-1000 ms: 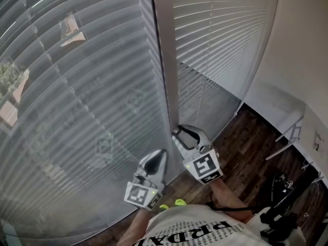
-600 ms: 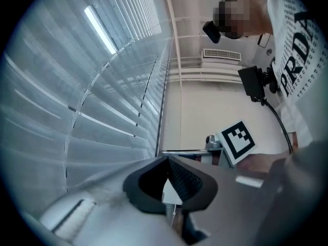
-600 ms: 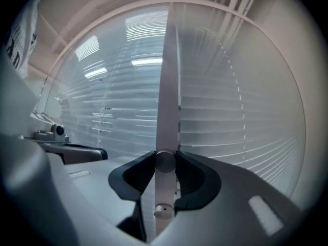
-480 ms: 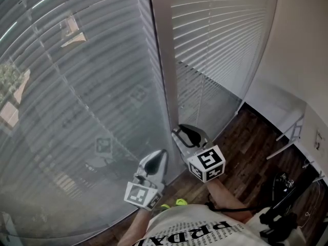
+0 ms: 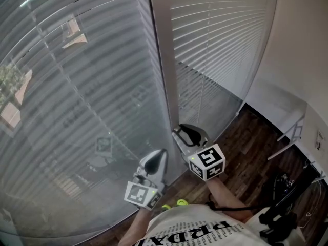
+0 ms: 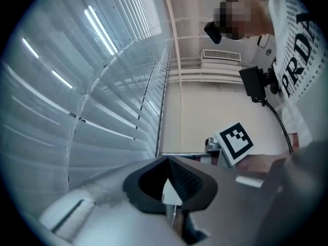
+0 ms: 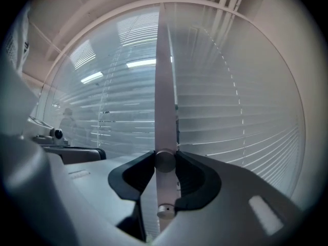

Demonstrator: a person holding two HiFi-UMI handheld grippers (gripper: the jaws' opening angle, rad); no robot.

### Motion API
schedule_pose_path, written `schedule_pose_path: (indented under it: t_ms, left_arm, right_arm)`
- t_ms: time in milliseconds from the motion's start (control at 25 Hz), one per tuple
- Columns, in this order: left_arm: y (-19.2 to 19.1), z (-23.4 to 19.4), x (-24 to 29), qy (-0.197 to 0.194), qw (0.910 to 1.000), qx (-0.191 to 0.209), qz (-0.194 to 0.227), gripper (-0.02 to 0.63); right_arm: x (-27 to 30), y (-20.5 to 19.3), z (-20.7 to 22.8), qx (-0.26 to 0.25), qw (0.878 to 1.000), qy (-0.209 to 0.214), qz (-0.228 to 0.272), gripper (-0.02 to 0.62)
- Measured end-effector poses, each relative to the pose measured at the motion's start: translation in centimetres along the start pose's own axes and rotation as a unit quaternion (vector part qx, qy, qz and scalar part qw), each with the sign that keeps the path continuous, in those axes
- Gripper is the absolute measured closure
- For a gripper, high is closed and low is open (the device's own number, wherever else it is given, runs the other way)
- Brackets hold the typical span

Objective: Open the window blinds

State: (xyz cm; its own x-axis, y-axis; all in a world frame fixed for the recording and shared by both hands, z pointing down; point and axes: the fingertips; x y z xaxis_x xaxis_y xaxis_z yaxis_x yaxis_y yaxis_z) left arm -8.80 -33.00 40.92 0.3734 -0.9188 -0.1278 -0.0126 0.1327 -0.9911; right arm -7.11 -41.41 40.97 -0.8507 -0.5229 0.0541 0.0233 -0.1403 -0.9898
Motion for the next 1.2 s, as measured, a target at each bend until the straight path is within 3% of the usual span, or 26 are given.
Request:
schedule_pose_path:
  t_ms: [120, 200, 400, 600, 880, 1200]
  left_arm:
    - [0.1, 0.2, -0.1, -0.001, 1.0000, 0.002, 0.004, 0.615]
    - [0.3, 0.3, -0.1, -0.003, 0.9999, 0.002, 0.011, 0.615]
    - [0.0, 0.5, -0.1, -0.001, 1.0000, 0.005, -0.002, 0.615]
    - [-0.2, 0.7, 0.0, -0.003, 0.9999, 0.009, -0.005, 0.615]
    - [-0.1, 0.5, -0.1, 0.005, 1.0000, -0.002, -0.001, 0.615]
    - [0.0, 0.5, -0.3, 0.007, 1.0000, 0.001, 0.003, 0.615]
  right_arm:
    - [-0.2, 0.1, -0.5, -0.082, 0.996, -0.003, -0.020, 0.468]
    - [-0.3, 0.0, -0.9, -0.155, 0.987, -0.003, -0.037, 0.462]
    - [-0.2, -0.6, -1.0, -0.291, 0.954, -0.007, -0.068, 0.462]
    - [0.2, -0.8, -1.2, -0.408, 0.909, -0.018, -0.082, 0.462]
    - [0.1, -0.9, -1.2, -0.439, 0.895, -0.042, -0.069, 0.469]
    - [0.1, -0.8, -1.1, -0.426, 0.901, -0.049, -0.065, 0.466]
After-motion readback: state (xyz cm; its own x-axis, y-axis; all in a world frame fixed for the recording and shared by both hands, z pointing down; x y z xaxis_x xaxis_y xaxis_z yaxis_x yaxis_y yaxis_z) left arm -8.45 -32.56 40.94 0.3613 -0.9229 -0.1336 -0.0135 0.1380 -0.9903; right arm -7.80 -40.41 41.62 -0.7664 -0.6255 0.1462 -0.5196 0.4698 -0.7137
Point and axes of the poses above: the fingertips, and each gripper's own axes: x forward along the fingers, z to its right, y out of its top, and after that the axes turned 6 degrees about x, right-handed
